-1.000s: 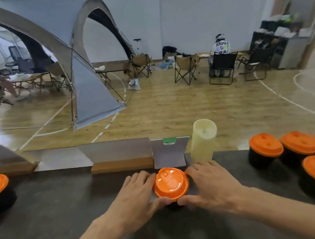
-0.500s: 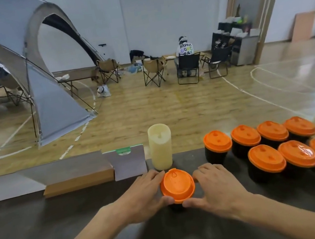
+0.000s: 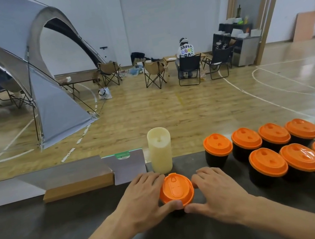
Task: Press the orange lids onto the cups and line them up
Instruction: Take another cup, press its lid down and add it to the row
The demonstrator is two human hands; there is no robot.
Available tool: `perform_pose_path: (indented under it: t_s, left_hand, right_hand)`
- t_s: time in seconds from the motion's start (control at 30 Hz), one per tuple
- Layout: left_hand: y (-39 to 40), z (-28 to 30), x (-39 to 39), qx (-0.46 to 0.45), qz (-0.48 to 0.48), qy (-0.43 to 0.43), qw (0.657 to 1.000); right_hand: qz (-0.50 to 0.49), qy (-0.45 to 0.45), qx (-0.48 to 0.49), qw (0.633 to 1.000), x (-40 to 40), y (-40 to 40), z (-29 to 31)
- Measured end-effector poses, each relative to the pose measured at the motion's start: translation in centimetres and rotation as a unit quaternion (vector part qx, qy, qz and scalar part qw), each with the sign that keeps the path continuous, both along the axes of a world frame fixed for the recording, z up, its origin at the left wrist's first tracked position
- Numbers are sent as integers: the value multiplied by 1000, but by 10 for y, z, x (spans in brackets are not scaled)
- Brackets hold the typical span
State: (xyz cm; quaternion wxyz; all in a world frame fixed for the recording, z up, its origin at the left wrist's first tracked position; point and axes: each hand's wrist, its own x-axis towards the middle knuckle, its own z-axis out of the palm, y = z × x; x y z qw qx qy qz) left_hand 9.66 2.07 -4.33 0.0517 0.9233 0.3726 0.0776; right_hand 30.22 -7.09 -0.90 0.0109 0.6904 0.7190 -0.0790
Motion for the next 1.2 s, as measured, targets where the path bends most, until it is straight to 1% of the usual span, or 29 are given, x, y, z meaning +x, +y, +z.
perform_pose_path:
  t_s: [0.1, 0.17, 0.27, 0.33, 0.4, 0.47, 0.57, 0.63, 0.73, 0.8, 0.97, 1.07, 1.1, 1.13, 1.2]
  left_hand:
    - [-2, 0, 5, 24, 8, -8, 1000]
    - [-4, 0, 8, 38, 7, 4, 999]
    - [-6, -3, 9, 63, 2, 38, 997]
    - [-8, -6, 9, 53, 3, 48, 997]
    - [-8, -9, 8, 37, 4, 48, 998]
    - [-8, -12, 8, 30, 5, 43, 999]
    - [-7, -15, 9, 30, 11, 35, 999]
    - [-7, -16, 9, 26, 12, 38, 999]
    - [-6, -16, 8, 7, 14, 40, 999]
    - [-6, -17, 7, -4, 11, 42, 999]
    - [-4, -21, 7, -12, 11, 35, 999]
    - [-3, -23, 6, -18, 8, 29, 999]
    - [-3, -23, 6, -22, 4, 25, 999]
    - [-2, -23, 5, -28, 0, 24, 999]
    - [-1, -23, 5, -44, -5, 26, 999]
  right_hand:
    - [3, 52, -31, 998, 7, -2, 2]
    - [-12, 113, -39, 993, 14, 0, 5]
    - [-75, 222, -47, 971, 22, 20, 9]
    - [-111, 268, -75, 954, 20, 39, 11]
    - [-106, 280, -111, 948, 15, 58, 12]
    - [-105, 272, -158, 943, 9, 71, 15]
    - [-130, 309, -207, 919, 8, 77, 17]
    - [-136, 352, -203, 903, 9, 74, 18]
    - [-118, 376, -172, 903, 10, 65, 16]
    - [-114, 401, -163, 894, 11, 56, 12]
    - [-100, 525, -179, 826, 13, 32, 2]
    - [-87, 562, -201, 798, 14, 21, -2]
    - [-84, 560, -205, 798, 14, 18, -3]
    - [-82, 547, -205, 807, 12, 16, -5]
    - [-79, 506, -193, 837, 7, 15, -9]
